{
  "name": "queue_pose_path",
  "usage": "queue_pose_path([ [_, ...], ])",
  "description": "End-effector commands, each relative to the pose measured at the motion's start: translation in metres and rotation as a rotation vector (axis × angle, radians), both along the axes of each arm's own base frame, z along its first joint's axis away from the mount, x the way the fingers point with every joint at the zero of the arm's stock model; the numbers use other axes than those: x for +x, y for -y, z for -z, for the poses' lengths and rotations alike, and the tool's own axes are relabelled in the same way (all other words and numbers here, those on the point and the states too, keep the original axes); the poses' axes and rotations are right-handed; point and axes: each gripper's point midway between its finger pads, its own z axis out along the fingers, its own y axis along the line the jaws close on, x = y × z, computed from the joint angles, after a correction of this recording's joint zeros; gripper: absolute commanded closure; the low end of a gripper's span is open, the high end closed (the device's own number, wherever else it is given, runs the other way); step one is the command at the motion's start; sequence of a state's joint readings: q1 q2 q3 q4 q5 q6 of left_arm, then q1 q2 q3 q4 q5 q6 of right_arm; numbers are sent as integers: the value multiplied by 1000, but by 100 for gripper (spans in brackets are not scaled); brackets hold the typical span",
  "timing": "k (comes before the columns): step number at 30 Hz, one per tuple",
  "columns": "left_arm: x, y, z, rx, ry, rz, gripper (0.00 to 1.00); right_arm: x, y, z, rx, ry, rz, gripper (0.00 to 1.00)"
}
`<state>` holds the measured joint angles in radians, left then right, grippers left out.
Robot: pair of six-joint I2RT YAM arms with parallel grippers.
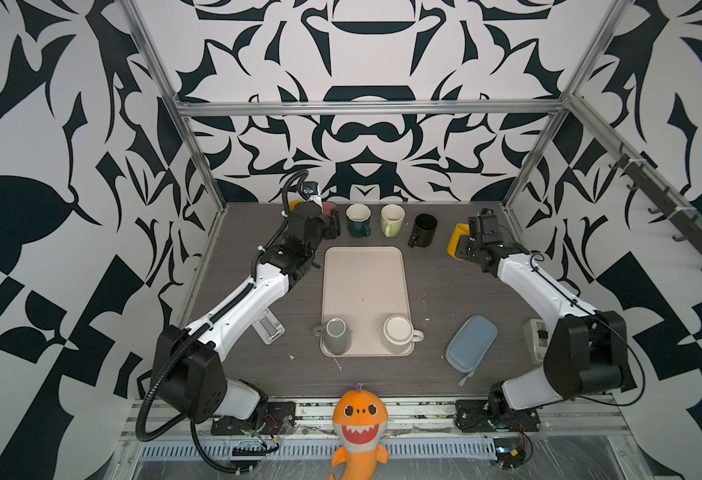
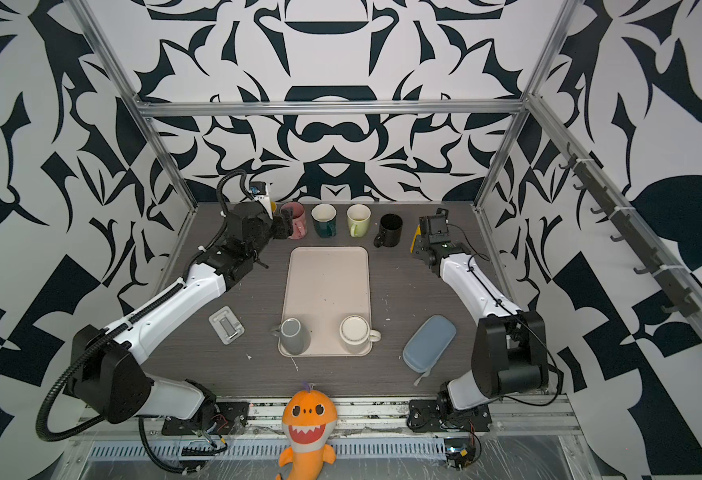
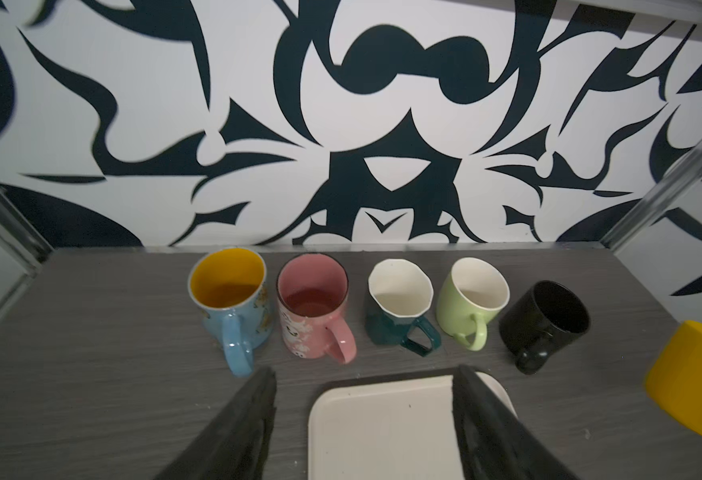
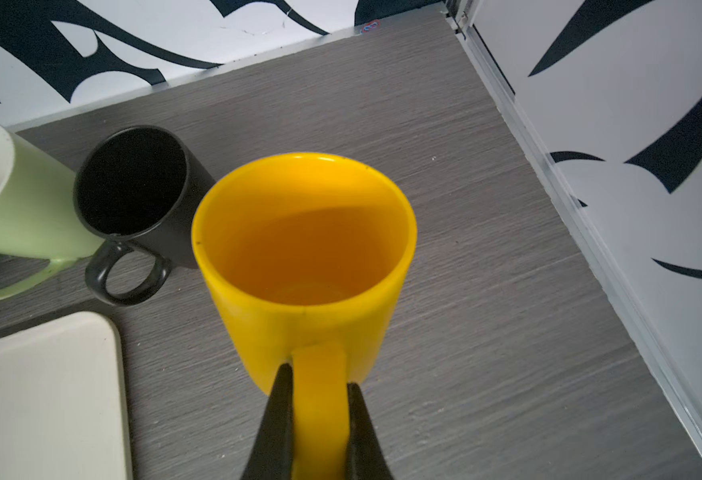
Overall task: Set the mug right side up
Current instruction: 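Lower the yellow mug upright beside the black mug and open the right gripper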
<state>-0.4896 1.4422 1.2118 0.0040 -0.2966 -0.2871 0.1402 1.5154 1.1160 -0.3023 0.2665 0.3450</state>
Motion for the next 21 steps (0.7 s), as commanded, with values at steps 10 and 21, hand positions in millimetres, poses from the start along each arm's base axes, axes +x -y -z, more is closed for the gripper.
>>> queue_pose_path([
  [10,3,16,16,-189,-153,109,29,72,-10,-28,-110,306,-75,100],
  [21,7,14,17,-191,-157,95,27,99,-14,2,-183,277,-102,100],
])
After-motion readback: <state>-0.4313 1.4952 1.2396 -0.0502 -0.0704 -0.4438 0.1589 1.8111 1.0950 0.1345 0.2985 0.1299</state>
